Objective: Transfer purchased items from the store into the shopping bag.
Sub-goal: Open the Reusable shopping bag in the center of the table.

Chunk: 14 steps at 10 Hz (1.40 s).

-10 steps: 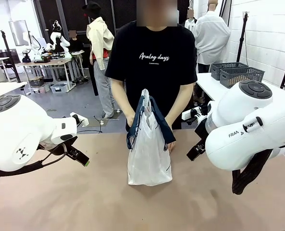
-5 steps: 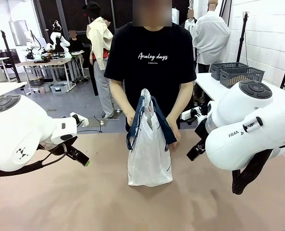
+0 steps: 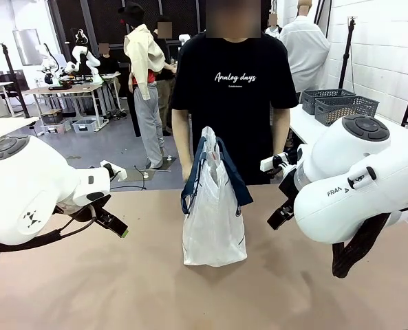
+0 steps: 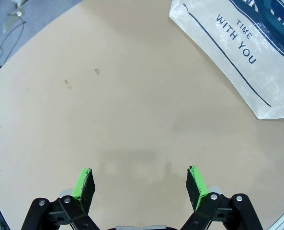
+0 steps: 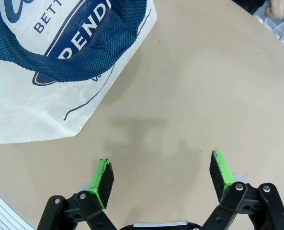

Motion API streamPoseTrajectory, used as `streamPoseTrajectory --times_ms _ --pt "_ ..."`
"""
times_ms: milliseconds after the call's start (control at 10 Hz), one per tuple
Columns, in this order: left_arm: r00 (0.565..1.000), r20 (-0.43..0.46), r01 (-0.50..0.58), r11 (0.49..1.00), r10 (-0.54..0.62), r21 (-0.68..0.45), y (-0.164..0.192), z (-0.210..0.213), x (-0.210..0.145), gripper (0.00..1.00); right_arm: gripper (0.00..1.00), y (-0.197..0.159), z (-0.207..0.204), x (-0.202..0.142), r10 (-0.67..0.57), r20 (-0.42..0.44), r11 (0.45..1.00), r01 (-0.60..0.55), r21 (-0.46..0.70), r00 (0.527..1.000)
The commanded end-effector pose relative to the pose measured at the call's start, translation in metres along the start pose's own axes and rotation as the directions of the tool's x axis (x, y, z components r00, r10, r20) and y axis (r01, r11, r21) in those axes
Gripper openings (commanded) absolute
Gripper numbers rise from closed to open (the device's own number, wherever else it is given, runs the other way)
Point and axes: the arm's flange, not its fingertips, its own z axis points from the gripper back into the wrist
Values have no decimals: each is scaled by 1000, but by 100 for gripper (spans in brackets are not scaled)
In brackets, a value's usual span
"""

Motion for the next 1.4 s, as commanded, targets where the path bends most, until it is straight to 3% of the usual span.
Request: streamPoseTrajectory --times_ms 0,200,500,600,900,1000,1300 --pt "1000 0 0 1000 0 0 0 0 0 100 100 0 0 0 0 0 1000 0 0 1000" --pt "999 -30 -19 998 18 -51 2 23 10 100 100 11 14 13 -18 -27 994 20 105 999" --pt "999 -20 -42 972 38 -231 2 52 22 100 100 17 37 28 -24 -41 983 31 180 999" --pt "998 -49 -59 960 47 -273 2 61 31 100 100 16 47 35 -47 -64 986 56 157 997" --pt "996 21 -73 952 83 -296 -2 104 74 100 100 11 92 70 -52 -140 990 69 122 989" --pt "991 2 -129 959 133 -252 -1 112 94 100 100 3 107 89 -79 -138 989 95 113 987" --pt "972 -59 -234 935 227 -268 19 113 146 100 100 -22 132 152 -132 -141 988 142 63 981"
